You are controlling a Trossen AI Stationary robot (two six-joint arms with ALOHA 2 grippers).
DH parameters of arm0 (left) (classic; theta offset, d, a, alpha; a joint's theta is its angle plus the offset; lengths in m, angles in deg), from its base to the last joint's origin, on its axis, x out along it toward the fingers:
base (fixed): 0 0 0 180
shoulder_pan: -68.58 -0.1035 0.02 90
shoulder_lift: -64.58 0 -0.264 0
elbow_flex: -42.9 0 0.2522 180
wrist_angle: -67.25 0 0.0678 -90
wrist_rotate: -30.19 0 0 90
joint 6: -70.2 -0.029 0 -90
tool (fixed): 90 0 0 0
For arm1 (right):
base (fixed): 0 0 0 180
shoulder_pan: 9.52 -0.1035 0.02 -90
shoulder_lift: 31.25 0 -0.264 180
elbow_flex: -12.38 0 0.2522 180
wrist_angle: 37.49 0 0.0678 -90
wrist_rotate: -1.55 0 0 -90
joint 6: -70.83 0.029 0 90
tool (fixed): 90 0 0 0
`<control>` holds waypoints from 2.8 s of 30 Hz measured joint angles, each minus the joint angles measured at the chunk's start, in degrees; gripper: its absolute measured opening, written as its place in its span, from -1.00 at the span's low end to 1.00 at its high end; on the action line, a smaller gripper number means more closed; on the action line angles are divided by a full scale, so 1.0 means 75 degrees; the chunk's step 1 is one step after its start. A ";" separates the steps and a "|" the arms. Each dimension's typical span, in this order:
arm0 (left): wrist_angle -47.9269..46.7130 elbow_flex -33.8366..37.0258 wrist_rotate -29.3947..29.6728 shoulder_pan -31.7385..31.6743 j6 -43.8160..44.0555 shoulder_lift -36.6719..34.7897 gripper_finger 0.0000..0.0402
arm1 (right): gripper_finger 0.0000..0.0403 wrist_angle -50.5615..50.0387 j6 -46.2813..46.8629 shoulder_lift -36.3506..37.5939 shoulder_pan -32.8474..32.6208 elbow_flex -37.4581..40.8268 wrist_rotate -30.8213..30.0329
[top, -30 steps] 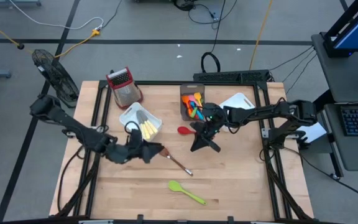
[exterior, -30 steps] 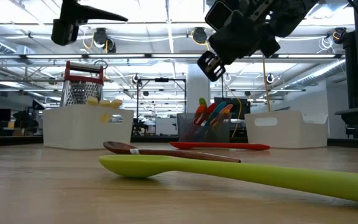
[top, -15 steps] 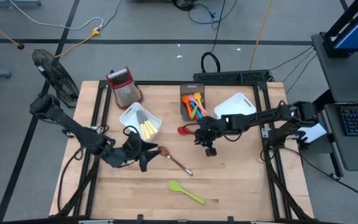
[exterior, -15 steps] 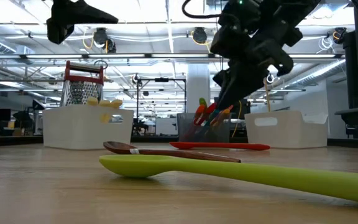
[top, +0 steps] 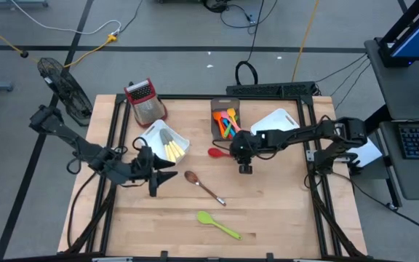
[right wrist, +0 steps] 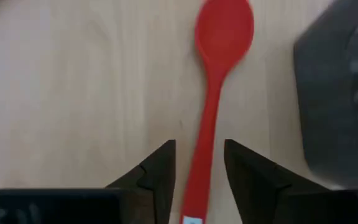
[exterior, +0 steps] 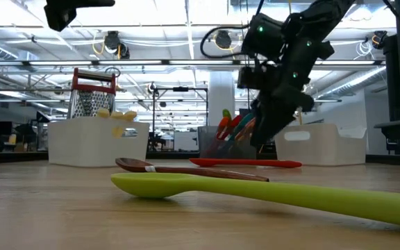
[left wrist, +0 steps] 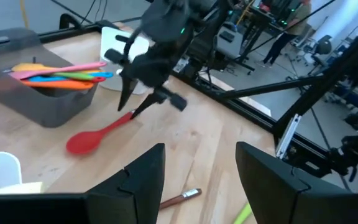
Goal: Pick & Place Kitchen Items
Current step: Put the red serving spoon into the right white bin
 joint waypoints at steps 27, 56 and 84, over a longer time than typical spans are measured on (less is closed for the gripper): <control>-0.0106 0.0000 -0.0389 -0.0003 -0.0207 -0.0111 0.00 | 0.05 -0.0754 0.0190 -0.0116 -0.0913 -0.0165 -0.0967; -0.0234 0.0006 -0.0864 0.0003 0.0100 -0.0111 0.00 | 0.02 -0.0758 0.1827 -0.1101 -0.0953 -0.0689 -0.2157; -0.0277 0.0006 -0.0864 -0.0003 -0.0027 -0.0111 0.00 | -0.51 -0.1663 0.1827 -0.1644 -0.0962 -0.0704 -0.0765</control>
